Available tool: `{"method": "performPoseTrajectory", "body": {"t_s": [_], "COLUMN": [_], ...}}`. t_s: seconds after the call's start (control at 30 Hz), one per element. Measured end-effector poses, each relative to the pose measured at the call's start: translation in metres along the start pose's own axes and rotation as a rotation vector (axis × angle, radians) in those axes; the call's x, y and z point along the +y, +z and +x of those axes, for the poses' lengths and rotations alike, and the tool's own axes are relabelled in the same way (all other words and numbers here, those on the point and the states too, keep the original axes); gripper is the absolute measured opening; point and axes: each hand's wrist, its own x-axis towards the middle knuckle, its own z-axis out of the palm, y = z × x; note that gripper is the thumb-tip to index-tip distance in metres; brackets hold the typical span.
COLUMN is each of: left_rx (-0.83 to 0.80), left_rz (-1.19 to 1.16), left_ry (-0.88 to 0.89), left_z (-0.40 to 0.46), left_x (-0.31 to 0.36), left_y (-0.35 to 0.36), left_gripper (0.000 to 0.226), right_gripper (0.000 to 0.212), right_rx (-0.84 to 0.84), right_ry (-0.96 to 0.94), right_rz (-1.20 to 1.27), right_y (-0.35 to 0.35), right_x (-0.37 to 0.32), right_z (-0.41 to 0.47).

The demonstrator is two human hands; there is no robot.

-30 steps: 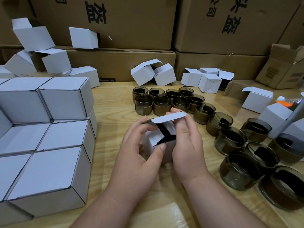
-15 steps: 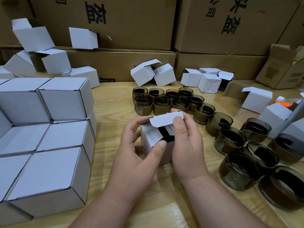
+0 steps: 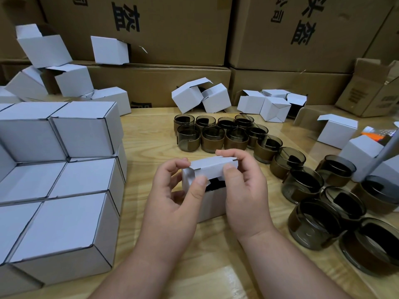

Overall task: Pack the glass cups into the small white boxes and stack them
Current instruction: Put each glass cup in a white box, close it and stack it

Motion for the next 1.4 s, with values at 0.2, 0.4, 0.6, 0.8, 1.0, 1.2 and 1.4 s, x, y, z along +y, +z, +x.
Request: {"method": "performPoseTrajectory", "body": {"t_s": [0.2, 0.4, 0.6, 0.8, 1.0, 1.2, 1.4], "left_rx": [0.008, 0.009, -0.029, -0.039, -0.017, -0.022, -0.029], "left_rz": [0.058, 0.079, 0.137, 0.150, 0.143, 0.155, 0.153], "left_ry": [-0.014, -0.042, -0.083, -0.038, -0.029, -0.034, -0.061], "left_z": [-0.0001, -0.0008, -0.0033, -0.0033, -0.0031, -0.0038, -0.0041], "left_x": [0.0014, -0.0010, 0.0016, 0.0029, 0.0012, 0.0024, 0.0031], "left_y": [0.0015, 0.0007, 0.0009, -0.0005, 0.0000, -0.0004, 0.0001], "left_gripper": [0.029, 0.028, 0.043, 0.041, 0.038, 0.039, 0.034], "right_gripper": [0.038, 0.030, 0.036, 0.039, 0.036, 0.043, 0.027], "right_rx": [0.017, 0.036, 0.079, 0.085, 0.043, -0.058, -0.061], "right_ry": [0.026, 0.022, 0.042, 0.047, 0.047, 0.144, 0.192], "right_rz": [-0.003, -0.024, -0.065, -0.088, -0.046, -0.017, -0.032], "right_y": [0.0003, 0.0019, 0.0046, 0.0045, 0.0043, 0.0048, 0.0028], "right_x": [0.0012, 0.0011, -0.0012, -0.0021, -0.0065, -0.0049, -0.0021], "right_z": [0.0002, 0.0001, 0.0005, 0.0000, -0.0013, -0.0033, -0.0009]}}
